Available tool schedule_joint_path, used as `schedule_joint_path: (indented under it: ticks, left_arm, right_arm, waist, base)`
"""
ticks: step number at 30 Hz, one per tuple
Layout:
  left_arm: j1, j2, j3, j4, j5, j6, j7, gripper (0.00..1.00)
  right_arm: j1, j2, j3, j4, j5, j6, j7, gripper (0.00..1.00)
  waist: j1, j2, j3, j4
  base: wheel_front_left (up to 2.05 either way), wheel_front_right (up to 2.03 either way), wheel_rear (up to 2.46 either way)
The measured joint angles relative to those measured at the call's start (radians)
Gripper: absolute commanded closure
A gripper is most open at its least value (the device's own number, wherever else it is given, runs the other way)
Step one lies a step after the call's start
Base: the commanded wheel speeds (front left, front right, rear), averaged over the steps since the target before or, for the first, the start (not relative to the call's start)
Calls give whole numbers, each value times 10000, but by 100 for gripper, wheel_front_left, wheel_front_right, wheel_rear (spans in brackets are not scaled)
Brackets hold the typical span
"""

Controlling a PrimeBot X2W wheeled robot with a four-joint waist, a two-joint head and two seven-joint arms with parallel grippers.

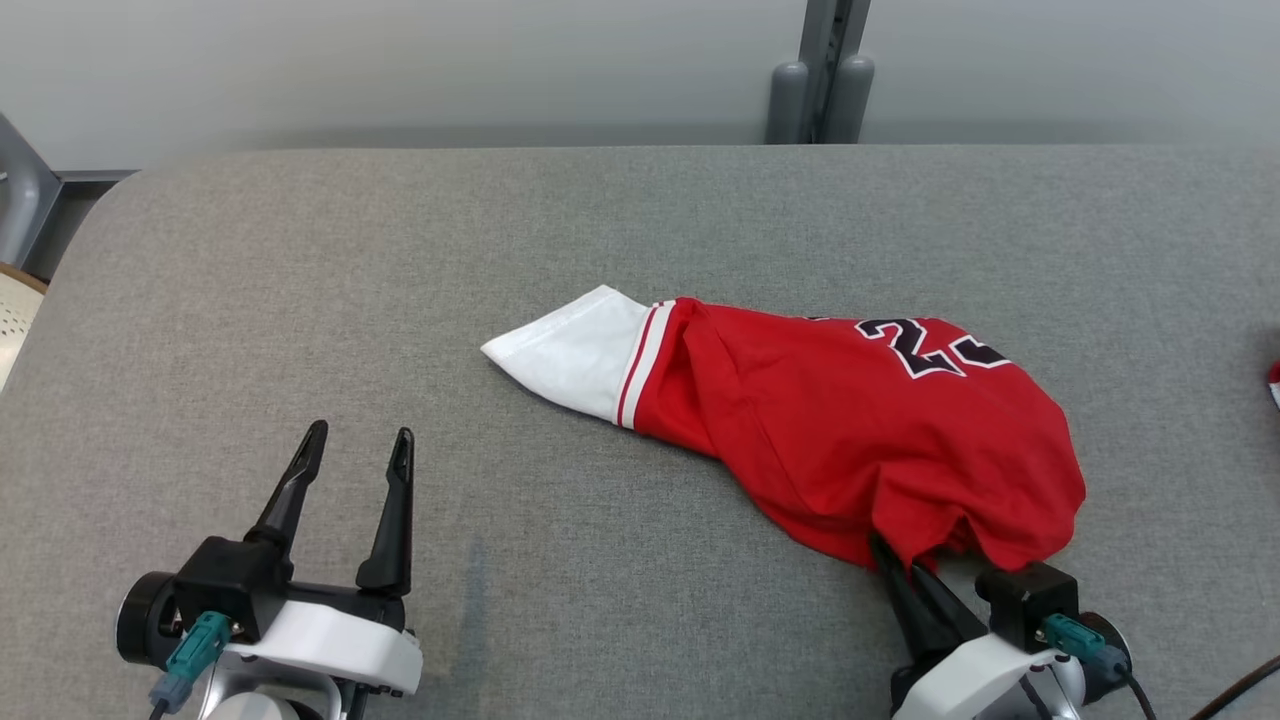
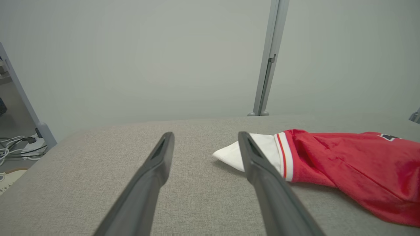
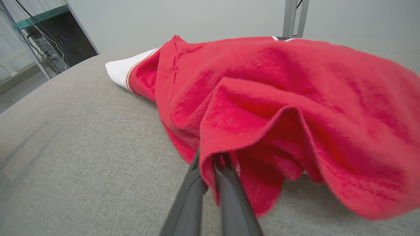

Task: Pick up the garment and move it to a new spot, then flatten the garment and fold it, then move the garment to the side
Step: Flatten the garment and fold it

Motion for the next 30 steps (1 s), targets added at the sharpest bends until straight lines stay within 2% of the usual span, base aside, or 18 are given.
schedule_joint_path:
  ticks: [3,7,11,15,21,26,27,28,30]
  left_arm:
    - [-30,-29,10,81,0,-4,-84,0]
    - [-123,-31,82,132,-2,8,-176,0]
    - [-298,-21,98,153,0,0,-244,0]
    - [-539,-40,73,153,4,-8,-265,0]
    - [-825,-134,-12,221,38,-79,-334,0]
    - [-943,-194,-36,316,52,-90,-347,0]
    - [-978,-201,-33,326,52,-92,-349,0]
    - [-986,-215,-33,341,56,-92,-364,0]
    - [-990,-215,-35,395,75,-92,-380,0]
  right_arm:
    - [-49,-36,38,-79,50,0,-253,100]
    - [-54,-194,-96,-775,36,0,-443,100]
    - [-81,-466,-899,-1718,-73,0,-405,100]
    - [-361,-652,-1570,-1979,-128,0,-184,100]
    - [-995,-1001,-2328,-1085,265,0,58,100]
    - [-1364,-949,-2483,-259,692,0,-56,100]
    - [-1452,-917,-2466,-65,849,0,-75,54]
    - [-1511,-913,-2410,115,943,0,-90,0]
    - [-1577,-894,-2257,313,1193,0,-265,0]
  waist:
    - [0,0,114,6]
    - [0,0,210,-145]
    - [0,0,402,-334]
    - [0,0,642,-381]
    - [0,0,1039,-328]
    - [0,0,1251,-269]
    - [0,0,1282,-270]
    - [1,0,1307,-276]
    - [0,0,1323,-306]
  base:
    - [0,0,0]
    - [0,0,0]
    - [0,0,0]
    - [0,0,0]
    - [0,0,0]
    - [0,0,0]
    - [0,0,0]
    - [0,0,0]
    - [0,0,0]
